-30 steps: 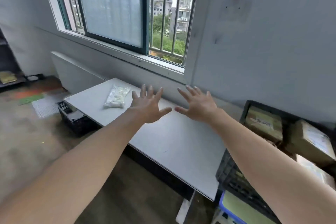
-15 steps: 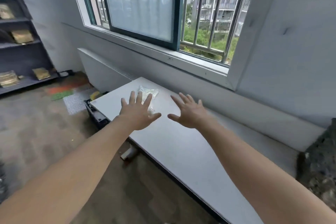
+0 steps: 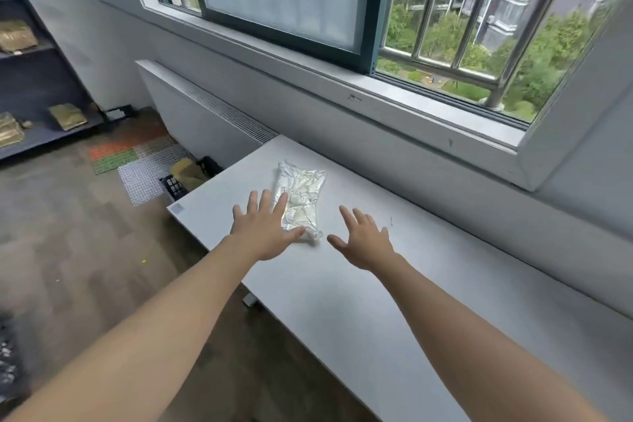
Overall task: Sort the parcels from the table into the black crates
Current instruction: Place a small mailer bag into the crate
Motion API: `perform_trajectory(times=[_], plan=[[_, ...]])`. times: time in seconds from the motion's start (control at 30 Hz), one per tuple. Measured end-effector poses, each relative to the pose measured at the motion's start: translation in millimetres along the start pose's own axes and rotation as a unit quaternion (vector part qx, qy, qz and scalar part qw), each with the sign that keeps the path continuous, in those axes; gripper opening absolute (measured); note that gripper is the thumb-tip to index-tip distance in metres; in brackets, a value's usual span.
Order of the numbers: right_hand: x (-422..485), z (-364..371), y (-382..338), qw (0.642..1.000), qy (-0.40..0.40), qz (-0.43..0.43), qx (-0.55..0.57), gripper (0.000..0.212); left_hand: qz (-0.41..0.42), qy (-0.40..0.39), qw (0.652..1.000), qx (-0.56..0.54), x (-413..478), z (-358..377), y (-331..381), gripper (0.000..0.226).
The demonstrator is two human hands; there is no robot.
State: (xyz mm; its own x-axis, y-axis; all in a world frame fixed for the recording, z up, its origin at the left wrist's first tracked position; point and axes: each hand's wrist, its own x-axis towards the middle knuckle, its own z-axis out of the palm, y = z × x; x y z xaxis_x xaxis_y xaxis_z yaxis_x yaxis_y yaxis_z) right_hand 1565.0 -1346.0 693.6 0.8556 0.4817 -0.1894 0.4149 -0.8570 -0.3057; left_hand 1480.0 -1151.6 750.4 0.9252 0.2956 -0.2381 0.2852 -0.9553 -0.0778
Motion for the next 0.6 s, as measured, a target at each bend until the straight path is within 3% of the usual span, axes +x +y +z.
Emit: perform_trajectory(times=[0.33, 0.6], plan=[[123.3, 59.1, -45.7, 0.995, -0.034, 0.092, 0.01, 0.074, 0.075, -0.076, 0.99, -0.097, 154.8, 71.4, -57.1, 0.084], [184.3, 106.4, -70.7, 0.95, -0.054, 0.248, 0.18, 0.075, 0.112, -0.178, 0.938, -0.275, 209.7, 128.3, -83.3, 0.085]])
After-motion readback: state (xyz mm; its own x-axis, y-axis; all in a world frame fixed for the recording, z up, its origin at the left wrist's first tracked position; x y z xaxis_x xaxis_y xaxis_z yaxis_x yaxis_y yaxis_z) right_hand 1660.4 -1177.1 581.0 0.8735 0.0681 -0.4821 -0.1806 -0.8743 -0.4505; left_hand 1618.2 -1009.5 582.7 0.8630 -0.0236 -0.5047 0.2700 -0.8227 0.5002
